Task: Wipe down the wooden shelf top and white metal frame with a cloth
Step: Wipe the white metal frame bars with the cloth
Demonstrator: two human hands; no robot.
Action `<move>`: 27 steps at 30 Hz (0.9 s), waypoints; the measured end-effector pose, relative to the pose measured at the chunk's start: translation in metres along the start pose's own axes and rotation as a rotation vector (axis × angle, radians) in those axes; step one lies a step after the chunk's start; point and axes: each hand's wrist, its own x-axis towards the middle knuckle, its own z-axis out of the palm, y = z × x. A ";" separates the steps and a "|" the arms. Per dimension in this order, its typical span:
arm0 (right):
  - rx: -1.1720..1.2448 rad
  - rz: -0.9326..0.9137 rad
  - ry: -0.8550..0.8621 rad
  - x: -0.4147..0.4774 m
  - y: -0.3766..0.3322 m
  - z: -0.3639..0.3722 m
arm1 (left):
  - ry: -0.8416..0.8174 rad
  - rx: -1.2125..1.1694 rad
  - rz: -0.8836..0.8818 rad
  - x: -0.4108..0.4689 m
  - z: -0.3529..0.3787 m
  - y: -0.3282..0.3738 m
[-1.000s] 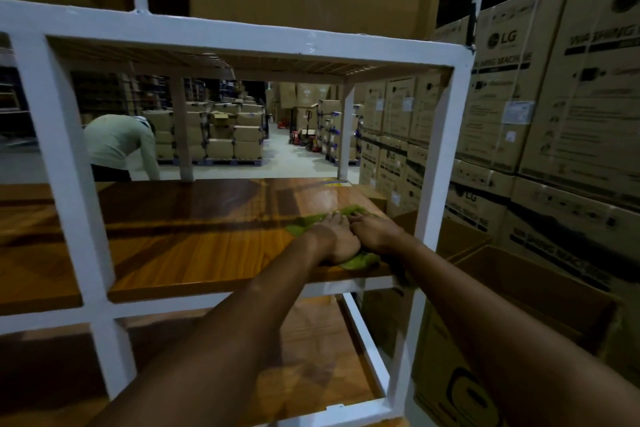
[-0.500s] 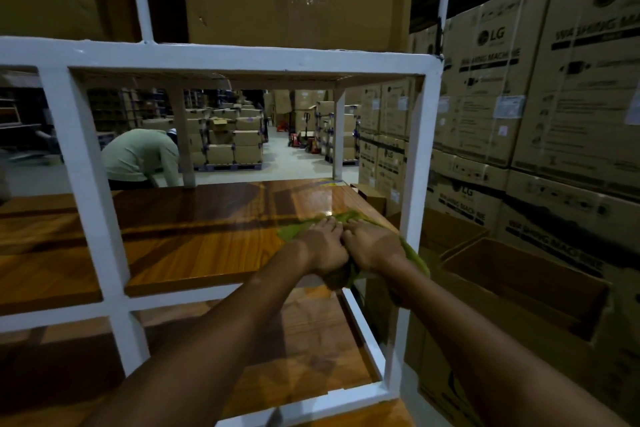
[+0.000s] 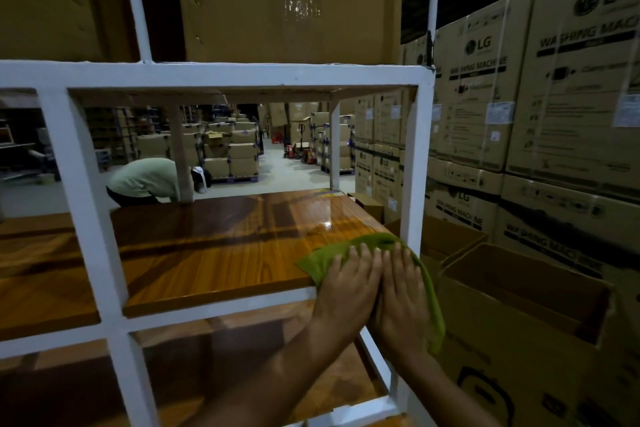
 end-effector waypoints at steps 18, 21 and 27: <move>0.549 0.166 0.322 0.051 0.021 -0.020 | 0.429 -0.828 -0.530 0.061 -0.013 0.054; 0.524 0.133 0.375 0.092 0.019 -0.039 | 0.401 -1.072 -0.703 0.094 -0.027 0.048; 0.679 0.299 0.534 0.139 0.006 -0.068 | 0.493 -1.222 -0.770 0.137 -0.062 0.034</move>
